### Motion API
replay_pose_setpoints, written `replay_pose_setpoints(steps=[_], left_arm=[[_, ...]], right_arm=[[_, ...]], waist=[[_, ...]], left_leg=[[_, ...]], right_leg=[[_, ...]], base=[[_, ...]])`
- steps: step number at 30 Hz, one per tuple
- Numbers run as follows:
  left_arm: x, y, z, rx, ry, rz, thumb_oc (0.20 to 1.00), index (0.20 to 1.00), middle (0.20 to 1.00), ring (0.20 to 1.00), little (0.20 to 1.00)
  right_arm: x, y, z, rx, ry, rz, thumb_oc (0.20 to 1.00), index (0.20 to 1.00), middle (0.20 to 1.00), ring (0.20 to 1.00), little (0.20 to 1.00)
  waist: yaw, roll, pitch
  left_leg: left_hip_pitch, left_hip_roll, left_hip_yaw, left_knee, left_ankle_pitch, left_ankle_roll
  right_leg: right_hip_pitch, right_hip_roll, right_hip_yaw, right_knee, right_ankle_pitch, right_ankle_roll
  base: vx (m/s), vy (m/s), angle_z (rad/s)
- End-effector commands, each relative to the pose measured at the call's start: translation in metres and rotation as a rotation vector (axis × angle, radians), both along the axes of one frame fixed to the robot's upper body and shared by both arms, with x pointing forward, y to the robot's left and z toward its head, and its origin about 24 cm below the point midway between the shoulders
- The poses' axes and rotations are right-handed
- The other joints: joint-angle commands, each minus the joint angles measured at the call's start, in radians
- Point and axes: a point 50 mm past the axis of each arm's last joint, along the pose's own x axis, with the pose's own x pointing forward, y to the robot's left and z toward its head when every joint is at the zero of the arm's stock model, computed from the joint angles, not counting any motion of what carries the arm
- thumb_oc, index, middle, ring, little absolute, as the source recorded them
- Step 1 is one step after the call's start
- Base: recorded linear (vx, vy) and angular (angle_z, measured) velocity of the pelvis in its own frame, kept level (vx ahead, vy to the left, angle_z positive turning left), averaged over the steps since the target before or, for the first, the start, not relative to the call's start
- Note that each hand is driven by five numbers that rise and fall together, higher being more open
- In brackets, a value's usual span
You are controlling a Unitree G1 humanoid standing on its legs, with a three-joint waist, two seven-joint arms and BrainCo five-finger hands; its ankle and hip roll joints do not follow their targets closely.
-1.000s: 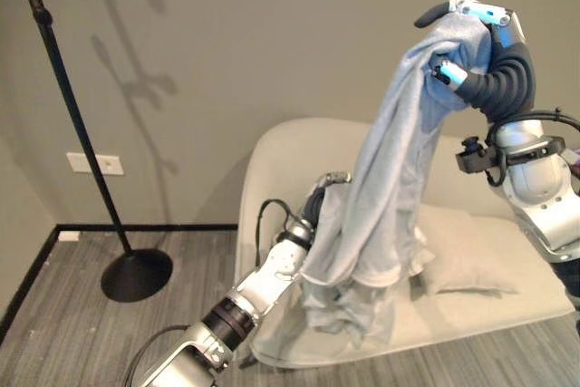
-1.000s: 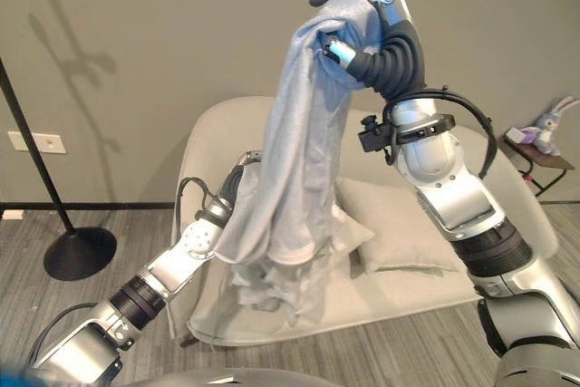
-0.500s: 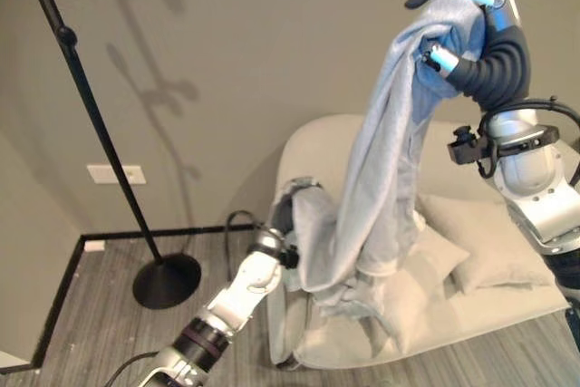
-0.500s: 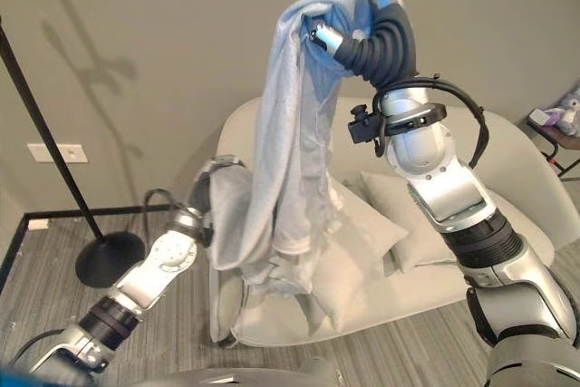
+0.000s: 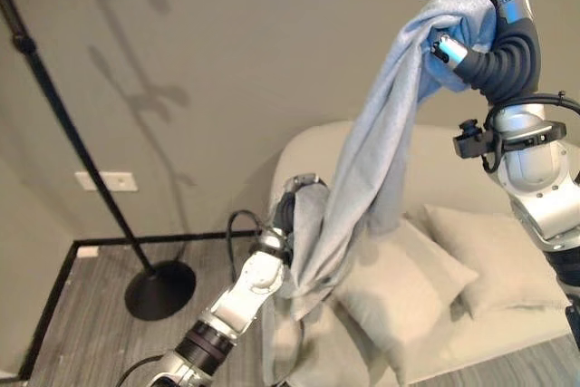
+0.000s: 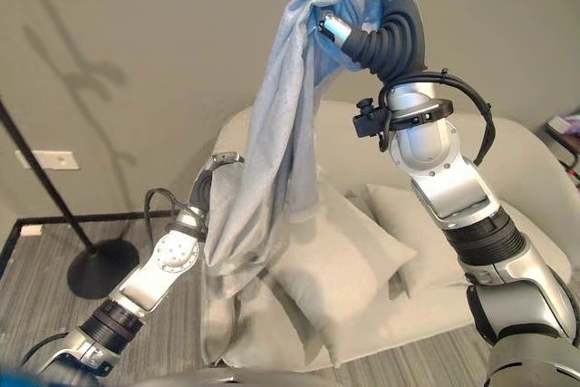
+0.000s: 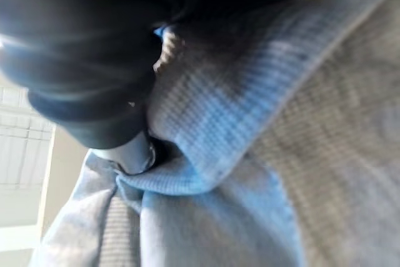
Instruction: Hang the clothes on the sofa on the clothes rack.
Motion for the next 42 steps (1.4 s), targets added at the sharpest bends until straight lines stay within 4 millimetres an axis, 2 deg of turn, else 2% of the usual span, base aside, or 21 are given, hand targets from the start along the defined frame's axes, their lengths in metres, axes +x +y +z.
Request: replay_pose_setpoints(steps=[1, 2, 3, 4, 8, 9, 11, 13, 14, 18, 22, 26, 30, 34, 36, 37, 38, 42], left_arm=[[0.004, -0.004, 0.02, -0.009, -0.127, -0.003, 0.2, 0.2, 0.2, 0.2, 0.2], [0.002, 0.003, 0.016, -0.001, -0.111, 0.027, 0.2, 0.2, 0.2, 0.2, 0.2], [0.001, 0.003, 0.015, -0.002, -0.106, 0.029, 0.2, 0.2, 0.2, 0.2, 0.2], [-0.001, 0.003, 0.013, 0.003, -0.099, 0.024, 0.2, 0.2, 0.2, 0.2, 0.2], [-0.003, 0.002, 0.008, 0.019, -0.074, 0.007, 0.2, 0.2, 0.2, 0.2, 0.2], [-0.046, 0.094, -0.096, -0.049, 0.384, 0.465, 0.2, 0.2, 0.2, 0.2, 0.2], [-0.049, 0.094, -0.098, -0.063, 0.395, 0.475, 0.2, 0.2, 0.2, 0.2, 0.2], [-0.049, 0.095, -0.098, -0.064, 0.395, 0.475, 0.2, 0.2, 0.2, 0.2, 0.2], [-0.052, 0.091, -0.106, -0.087, 0.437, 0.469, 0.2, 0.2, 0.2, 0.2, 0.2], [-0.058, 0.085, -0.116, -0.15, 0.504, 0.464, 0.2, 0.2, 0.2, 0.2, 0.2], [-0.06, 0.085, -0.119, -0.127, 0.527, 0.466, 0.2, 0.2, 0.2, 0.2, 0.2], [-0.062, 0.09, -0.118, -0.107, 0.53, 0.477, 0.2, 0.2, 0.2, 0.2, 0.2], [-0.063, 0.098, -0.117, -0.076, 0.52, 0.509, 0.2, 0.2, 0.2, 0.2, 0.2], [-0.069, 0.108, -0.113, -0.053, 0.494, 0.53, 0.2, 0.2, 0.2, 0.2, 0.2], [-0.066, 0.119, -0.102, -0.019, 0.433, 0.558, 0.2, 0.2, 0.2, 0.2, 0.2], [-0.066, 0.119, -0.102, -0.019, 0.432, 0.558, 0.2, 0.2, 0.2, 0.2, 0.2], [-0.059, 0.133, -0.081, 0.0, 0.316, 0.614, 0.2, 0.2, 0.2, 0.2, 0.2], [-0.059, 0.133, -0.081, 0.0, 0.316, 0.614, 0.2, 0.2, 0.2, 0.2, 0.2]], right_arm=[[0.005, -0.008, -0.003, 0.121, 0.076, 0.09, 0.2, 0.2, 0.2, 0.2, 0.2], [0.006, -0.003, -0.012, 0.125, 0.191, 0.214, 0.2, 0.2, 0.2, 0.2, 0.2], [0.011, -0.002, -0.021, 0.146, 0.266, 0.251, 0.2, 0.2, 0.2, 0.2, 0.2], [0.011, -0.005, -0.02, 0.161, 0.298, 0.286, 0.2, 0.2, 0.2, 0.2, 0.2], [0.008, -0.012, -0.02, 0.174, 0.281, 0.273, 0.2, 0.2, 0.2, 0.2, 0.2], [-0.053, -0.057, -0.34, 0.825, 1.305, -0.385, 0.2, 0.2, 0.2, 0.2, 0.2], [-0.05, -0.048, -0.343, 0.807, 1.335, -0.366, 0.2, 0.2, 0.2, 0.2, 0.2], [-0.05, -0.048, -0.343, 0.807, 1.335, -0.366, 0.2, 0.2, 0.2, 0.2, 0.2], [-0.053, -0.043, -0.351, 0.807, 1.381, -0.371, 0.2, 0.2, 0.2, 0.2, 0.2], [-0.061, -0.043, -0.369, 0.834, 1.464, -0.437, 0.2, 0.2, 0.2, 0.2, 0.2], [-0.069, -0.046, -0.375, 0.871, 1.492, -0.489, 0.2, 0.2, 0.2, 0.2, 0.2], [-0.073, -0.044, -0.379, 0.818, 1.546, -0.507, 0.2, 0.2, 0.2, 0.2, 0.2], [-0.059, -0.031, -0.352, 0.712, 1.473, -0.344, 0.2, 0.2, 0.2, 0.2, 0.2], [-0.058, -0.029, -0.345, 0.658, 1.458, -0.285, 0.2, 0.2, 0.2, 0.2, 0.2], [-0.046, -0.034, -0.328, 0.633, 1.375, -0.264, 0.2, 0.2, 0.2, 0.2, 0.2], [-0.046, -0.034, -0.328, 0.633, 1.374, -0.264, 0.2, 0.2, 0.2, 0.2, 0.2], [-0.033, -0.045, -0.306, 0.578, 1.25, -0.281, 0.2, 0.2, 0.2, 0.2, 0.2], [-0.033, -0.045, -0.306, 0.577, 1.25, -0.281, 0.2, 0.2, 0.2, 0.2, 0.2]], waist=[[0.03, -0.016, -0.063], [0.029, -0.019, -0.062], [0.03, -0.021, -0.061], [0.028, -0.023, -0.06], [0.027, -0.018, -0.06], [0.1, 0.142, -0.02], [0.113, 0.149, -0.024], [0.113, 0.149, -0.023], [0.12, 0.152, -0.026], [0.124, 0.158, -0.028], [0.119, 0.16, -0.031], [0.125, 0.153, -0.034], [0.127, 0.148, -0.022], [0.142, 0.147, -0.006], [0.151, 0.151, 0.009], [0.15, 0.151, 0.008], [0.157, 0.162, 0.025], [0.156, 0.162, 0.024]], left_leg=[[0.001, 0.118, 0.022, 0.016, -0.015, -0.088], [0.001, 0.119, 0.028, 0.007, -0.005, -0.093], [0.001, 0.12, 0.03, 0.002, 0.001, -0.097], [0.0, 0.121, 0.032, -0.005, 0.008, -0.101], [0.001, 0.123, 0.037, -0.02, 0.016, -0.104], [-0.182, 0.127, -0.123, -0.079, 0.227, -0.139], [-0.165, 0.136, -0.121, -0.079, 0.236, -0.146], [-0.164, 0.136, -0.121, -0.079, 0.236, -0.146], [-0.16, 0.142, -0.121, -0.078, 0.244, -0.149], [-0.151, 0.149, -0.122, -0.08, 0.247, -0.153], [-0.147, 0.154, -0.119, -0.085, 0.237, -0.154], [-0.152, 0.16, -0.122, -0.089, 0.243, -0.16], [-0.163, 0.167, -0.119, -0.09, 0.248, -0.163], [-0.181, 0.173, -0.12, -0.09, 0.246, -0.166], [-0.205, 0.176, -0.13, -0.09, 0.255, -0.169], [-0.206, 0.176, -0.13, -0.09, 0.255, -0.169], [-0.244, 0.173, -0.145, -0.09, 0.264, -0.176], [-0.245, 0.173, -0.146, -0.09, 0.265, -0.176]], right_leg=[[0.067, -0.047, -0.017, -0.024, -0.039, 0.108], [0.068, -0.045, -0.018, -0.031, -0.037, 0.109], [0.066, -0.044, -0.018, -0.035, -0.034, 0.11], [0.065, -0.044, -0.019, -0.043, -0.027, 0.113], [0.067, -0.043, -0.025, -0.056, -0.016, 0.119], [0.084, -0.069, -0.071, -0.094, -0.052, 0.114], [0.091, -0.061, -0.065, -0.094, -0.058, 0.107], [0.092, -0.061, -0.064, -0.094, -0.059, 0.107], [0.096, -0.056, -0.067, -0.094, -0.062, 0.103], [0.103, -0.051, -0.067, -0.094, -0.066, 0.098], [0.101, -0.046, -0.064, -0.094, -0.066, 0.096], [0.095, -0.04, -0.066, -0.094, -0.065, 0.094], [0.082, -0.034, -0.059, -0.094, -0.065, 0.092], [0.064, -0.032, -0.064, -0.094, -0.068, 0.094], [0.047, -0.032, -0.071, -0.094, -0.065, 0.096], [0.046, -0.032, -0.072, -0.094, -0.065, 0.095], [0.022, -0.035, -0.082, -0.094, -0.063, 0.098], [0.021, -0.035, -0.083, -0.094, -0.063, 0.098]], base=[[-0.03, -0.021, -0.13], [-0.04, -0.019, -0.1], [-0.06, -0.022, 0.0], [-0.04, -0.012, -0.01], [0.0, -0.002, 0.02], [-0.05, -0.038, 0.04], [-0.07, -0.057, 0.09], [-0.03, -0.025, 0.0], [-0.06, -0.034, 0.05], [-0.04, -0.018, 0.14], [-0.03, -0.004, -0.1], [-0.02, -0.025, -0.07], [-0.02, -0.024, 0.01], [-0.03, -0.037, -0.01], [-0.07, -0.022, 0.06], [-0.13, -0.001, 0.11], [-0.1, 0.006, 0.16], [-0.02, 0.002, 0.2]])
